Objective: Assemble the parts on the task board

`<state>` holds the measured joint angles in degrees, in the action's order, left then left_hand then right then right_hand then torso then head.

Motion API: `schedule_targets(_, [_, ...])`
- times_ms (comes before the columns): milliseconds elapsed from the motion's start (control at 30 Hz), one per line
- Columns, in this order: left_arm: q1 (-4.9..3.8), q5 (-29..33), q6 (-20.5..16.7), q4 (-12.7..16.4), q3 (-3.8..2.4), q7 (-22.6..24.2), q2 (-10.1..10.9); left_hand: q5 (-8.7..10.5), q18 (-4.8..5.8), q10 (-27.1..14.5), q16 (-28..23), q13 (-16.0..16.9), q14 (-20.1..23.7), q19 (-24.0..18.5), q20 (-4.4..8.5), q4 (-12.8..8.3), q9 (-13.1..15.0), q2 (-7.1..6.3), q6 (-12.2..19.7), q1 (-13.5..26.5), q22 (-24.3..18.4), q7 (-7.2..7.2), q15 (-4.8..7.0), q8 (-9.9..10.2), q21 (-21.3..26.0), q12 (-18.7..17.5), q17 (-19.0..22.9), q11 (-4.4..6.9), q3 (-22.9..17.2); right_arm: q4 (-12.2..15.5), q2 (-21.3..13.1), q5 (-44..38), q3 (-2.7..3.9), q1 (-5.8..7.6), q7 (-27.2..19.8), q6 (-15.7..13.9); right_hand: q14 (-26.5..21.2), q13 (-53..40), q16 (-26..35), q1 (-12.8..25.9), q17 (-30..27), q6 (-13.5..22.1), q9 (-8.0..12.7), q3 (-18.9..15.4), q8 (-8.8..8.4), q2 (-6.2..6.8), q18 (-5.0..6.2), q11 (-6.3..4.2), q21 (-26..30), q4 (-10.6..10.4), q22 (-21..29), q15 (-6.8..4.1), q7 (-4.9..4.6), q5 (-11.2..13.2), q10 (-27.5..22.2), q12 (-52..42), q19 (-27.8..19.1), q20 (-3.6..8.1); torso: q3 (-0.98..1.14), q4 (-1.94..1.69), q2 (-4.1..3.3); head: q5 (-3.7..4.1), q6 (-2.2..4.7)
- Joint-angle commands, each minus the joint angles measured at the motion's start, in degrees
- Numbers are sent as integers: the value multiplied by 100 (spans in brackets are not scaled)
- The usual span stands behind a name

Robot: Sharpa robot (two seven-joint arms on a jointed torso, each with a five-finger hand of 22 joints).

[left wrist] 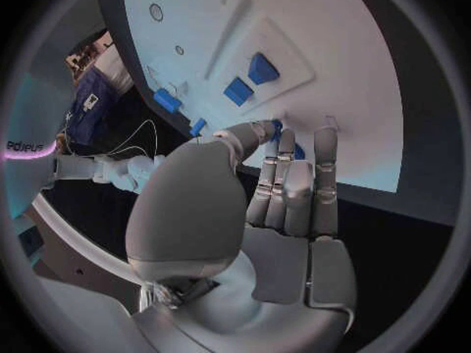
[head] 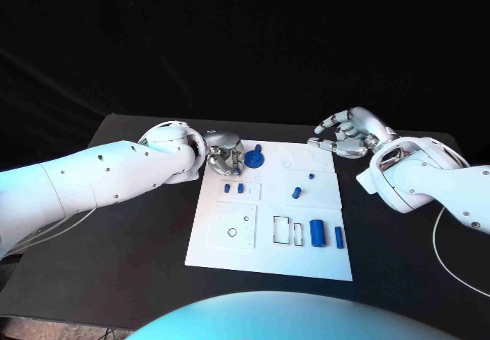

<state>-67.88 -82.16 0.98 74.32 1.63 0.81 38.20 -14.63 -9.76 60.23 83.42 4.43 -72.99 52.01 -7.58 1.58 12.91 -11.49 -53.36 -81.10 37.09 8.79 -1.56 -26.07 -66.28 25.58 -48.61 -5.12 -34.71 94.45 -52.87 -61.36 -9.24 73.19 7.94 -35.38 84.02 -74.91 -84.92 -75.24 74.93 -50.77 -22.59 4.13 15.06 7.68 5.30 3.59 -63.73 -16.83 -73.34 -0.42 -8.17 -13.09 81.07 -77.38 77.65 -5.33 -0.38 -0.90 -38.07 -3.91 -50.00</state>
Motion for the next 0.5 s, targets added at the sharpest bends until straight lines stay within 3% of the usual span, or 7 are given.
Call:
schedule_targets(33, [0, 33, 224, 3, 2, -25, -19, 8, -87, 29, -28, 1, 16, 5, 44, -25, 10, -1, -37, 47, 5, -1, 17, 31, -35, -26, 4, -6, -3, 4, 3, -33, 1, -3, -43, 12, 282, -201, 34, 12, 85, 18, 7, -11, 12, -8, 48, -26, 25, 3, 3, -36, 4, -14, -17, 22, -23, 0, -2, -3, 5, 2, 0])
schedule_targets(500, [0, 32, 350, -8, 6, -89, -44, 9, -87, 39, -34, 1, 26, 4, 46, -29, 12, 3, -44, 47, 4, -4, 19, 36, -34, -38, 33, -3, -5, 3, 4, -33, 1, -4, -43, 12, 282, -201, 34, 12, 85, 18, 7, -11, 12, -8, 48, -26, 25, 3, 3, -36, 4, -14, -17, 22, -23, 0, 0, -1, 0, -6, 0])
